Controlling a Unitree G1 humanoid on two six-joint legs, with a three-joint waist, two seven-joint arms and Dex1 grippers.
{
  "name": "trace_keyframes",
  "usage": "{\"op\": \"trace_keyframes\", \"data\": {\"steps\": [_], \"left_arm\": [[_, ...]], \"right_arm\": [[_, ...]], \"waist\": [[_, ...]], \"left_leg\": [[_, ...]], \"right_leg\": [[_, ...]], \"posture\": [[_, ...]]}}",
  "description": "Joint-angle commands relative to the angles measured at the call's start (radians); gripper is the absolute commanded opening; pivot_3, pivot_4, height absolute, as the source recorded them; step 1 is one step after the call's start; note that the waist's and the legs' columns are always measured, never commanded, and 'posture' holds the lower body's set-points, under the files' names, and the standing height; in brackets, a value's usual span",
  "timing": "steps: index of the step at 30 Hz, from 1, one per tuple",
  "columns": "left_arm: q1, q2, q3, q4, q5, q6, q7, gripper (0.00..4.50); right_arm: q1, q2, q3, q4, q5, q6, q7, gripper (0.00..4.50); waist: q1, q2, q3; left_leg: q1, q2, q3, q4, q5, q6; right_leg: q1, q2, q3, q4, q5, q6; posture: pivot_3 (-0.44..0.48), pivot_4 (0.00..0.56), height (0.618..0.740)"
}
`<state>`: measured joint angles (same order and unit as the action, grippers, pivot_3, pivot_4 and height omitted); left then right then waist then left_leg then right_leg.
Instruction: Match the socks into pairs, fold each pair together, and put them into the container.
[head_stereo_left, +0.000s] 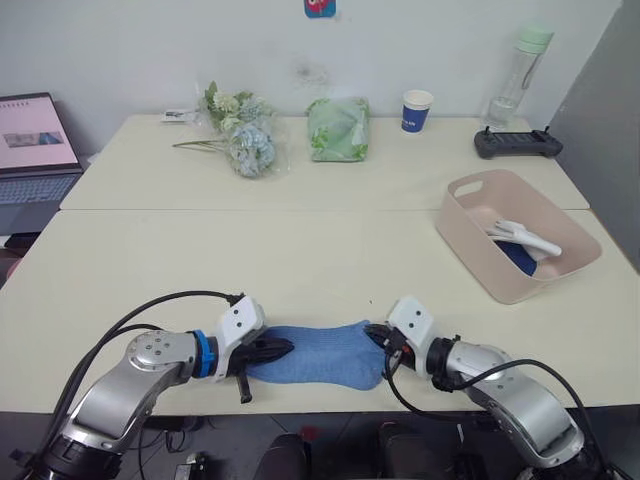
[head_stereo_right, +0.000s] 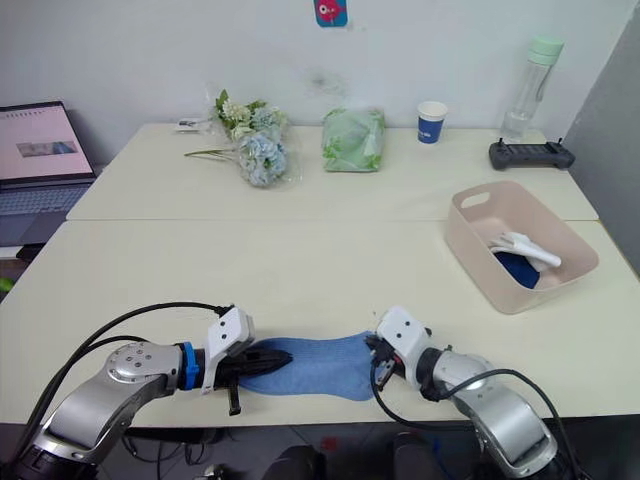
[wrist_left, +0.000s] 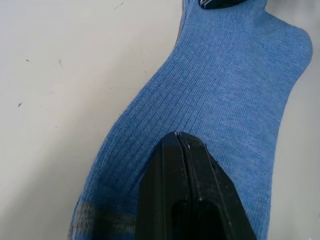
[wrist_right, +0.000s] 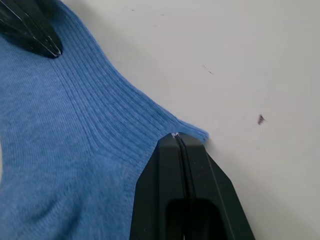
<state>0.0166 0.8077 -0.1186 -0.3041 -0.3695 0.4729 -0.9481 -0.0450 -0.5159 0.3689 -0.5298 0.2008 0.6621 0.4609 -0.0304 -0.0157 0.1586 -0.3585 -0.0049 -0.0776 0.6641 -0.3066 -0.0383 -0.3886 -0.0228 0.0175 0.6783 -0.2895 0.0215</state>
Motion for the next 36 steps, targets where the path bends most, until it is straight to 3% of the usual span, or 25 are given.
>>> {"op": "trace_keyframes", "data": {"steps": [1, 7, 10, 16, 22, 30, 36], "left_arm": [[0.036, 0.007, -0.025, 0.025, 0.044, 0.003, 0.002, 0.00], [0.031, -0.021, -0.016, 0.021, 0.041, -0.050, 0.010, 0.00], [0.033, -0.028, -0.011, 0.020, 0.044, -0.059, 0.006, 0.00], [0.051, -0.037, -0.008, 0.012, 0.038, -0.082, -0.010, 0.00], [0.062, -0.056, 0.040, -0.012, -0.018, -0.100, -0.035, 0.00], [-0.025, -0.063, 0.035, -0.060, -0.106, 0.011, -0.071, 0.00], [-0.115, -0.130, -0.013, -0.051, -0.096, 0.064, -0.024, 0.00]], "right_arm": [[0.032, -0.016, -0.046, -0.026, -0.021, -0.045, 0.000, 0.04], [0.123, 0.065, -0.187, -0.152, 0.117, -0.084, 0.009, 0.04], [0.179, 0.086, -0.216, -0.181, 0.163, -0.034, -0.002, 0.61], [0.216, 0.119, -0.184, -0.162, 0.179, 0.030, -0.038, 2.70], [0.205, 0.108, -0.110, -0.120, 0.113, 0.037, -0.053, 2.70], [0.172, 0.067, -0.074, -0.136, 0.062, 0.012, -0.036, 0.03], [0.107, 0.067, -0.147, -0.193, 0.107, 0.087, -0.043, 0.01]], "waist": [[0.000, 0.000, 0.000], [0.000, 0.001, 0.000], [0.001, 0.000, -0.001], [0.000, 0.001, 0.000], [0.001, 0.001, 0.000], [0.001, 0.001, 0.000], [0.001, 0.001, 0.001]], "left_leg": [[0.000, 0.000, 0.000, 0.000, 0.000, 0.000], [0.000, 0.001, 0.000, 0.000, 0.000, 0.000], [0.000, 0.000, 0.000, 0.000, 0.000, 0.000], [0.000, 0.000, 0.000, 0.000, 0.000, 0.000], [-0.001, 0.000, -0.001, 0.000, 0.000, 0.000], [-0.001, 0.000, -0.001, 0.000, 0.000, 0.000], [-0.001, -0.001, -0.001, 0.000, 0.000, 0.000]], "right_leg": [[0.000, 0.000, 0.000, 0.000, 0.000, 0.000], [0.000, 0.000, 0.000, 0.000, 0.000, 0.000], [0.000, 0.000, 0.000, 0.000, 0.000, 0.000], [0.000, 0.000, 0.000, 0.000, 0.000, 0.000], [0.000, 0.000, 0.000, -0.001, 0.000, 0.000], [0.000, 0.000, -0.001, -0.001, 0.000, 0.000], [0.000, 0.000, -0.001, -0.001, 0.000, 0.000]], "posture": [[0.000, 0.150, 0.740], [0.000, 0.150, 0.740], [0.000, 0.150, 0.740], [0.000, 0.150, 0.740], [0.000, 0.150, 0.740], [0.000, 0.150, 0.740], [0.000, 0.150, 0.740]]}}
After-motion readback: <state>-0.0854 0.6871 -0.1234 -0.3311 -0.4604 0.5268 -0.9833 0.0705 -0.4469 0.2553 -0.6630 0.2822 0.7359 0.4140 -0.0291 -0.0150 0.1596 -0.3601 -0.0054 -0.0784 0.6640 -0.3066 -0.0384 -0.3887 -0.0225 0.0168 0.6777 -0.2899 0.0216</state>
